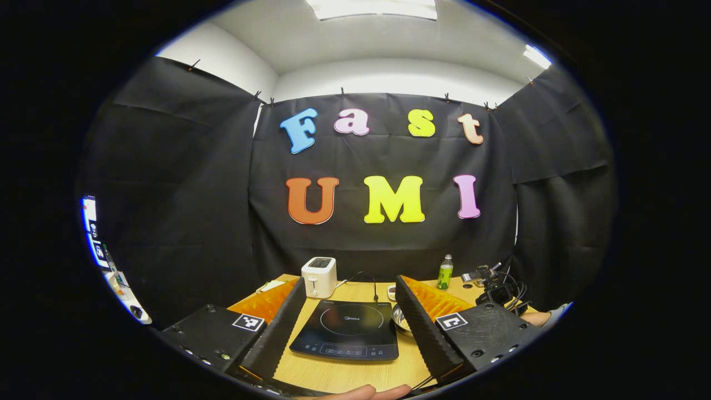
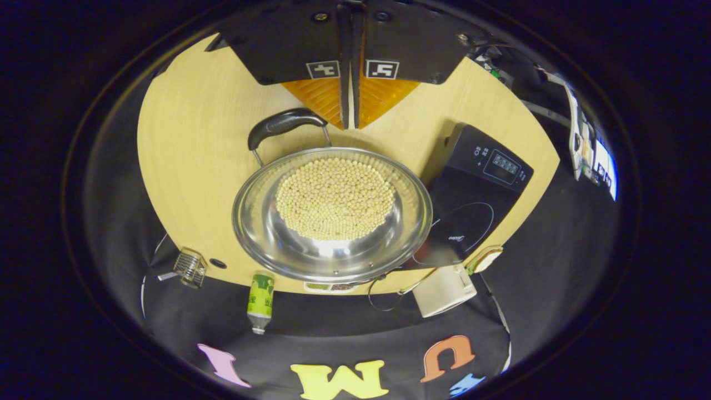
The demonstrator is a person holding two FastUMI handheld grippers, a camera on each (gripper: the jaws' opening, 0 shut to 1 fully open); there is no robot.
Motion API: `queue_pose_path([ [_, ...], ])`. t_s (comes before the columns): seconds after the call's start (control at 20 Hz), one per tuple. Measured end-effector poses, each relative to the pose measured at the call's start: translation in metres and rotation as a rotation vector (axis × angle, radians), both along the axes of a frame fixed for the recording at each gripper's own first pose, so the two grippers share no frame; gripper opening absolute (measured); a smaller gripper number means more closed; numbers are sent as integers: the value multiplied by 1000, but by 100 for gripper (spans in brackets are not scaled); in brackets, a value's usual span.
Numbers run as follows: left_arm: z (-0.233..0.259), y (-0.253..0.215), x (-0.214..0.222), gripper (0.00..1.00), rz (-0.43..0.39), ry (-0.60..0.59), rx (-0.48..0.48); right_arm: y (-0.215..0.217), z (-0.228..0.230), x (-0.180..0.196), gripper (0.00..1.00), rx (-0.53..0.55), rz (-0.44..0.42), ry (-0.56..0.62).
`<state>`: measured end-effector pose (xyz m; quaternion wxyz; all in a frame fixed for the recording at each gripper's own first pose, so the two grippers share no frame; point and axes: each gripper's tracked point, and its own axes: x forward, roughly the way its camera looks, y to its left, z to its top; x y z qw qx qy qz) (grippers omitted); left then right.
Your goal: First push the handle of the pot to place it horizontally, then grasp the pot with both hands and set it on the induction cooktop.
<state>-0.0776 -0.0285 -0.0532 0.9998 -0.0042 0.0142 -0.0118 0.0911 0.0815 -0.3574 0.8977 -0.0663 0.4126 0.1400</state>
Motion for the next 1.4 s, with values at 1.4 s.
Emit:
queue_pose_path([
  [1.4,-4,-43,91,95,-59,86,-96,-82,10,66,4,-47,62,-11],
])
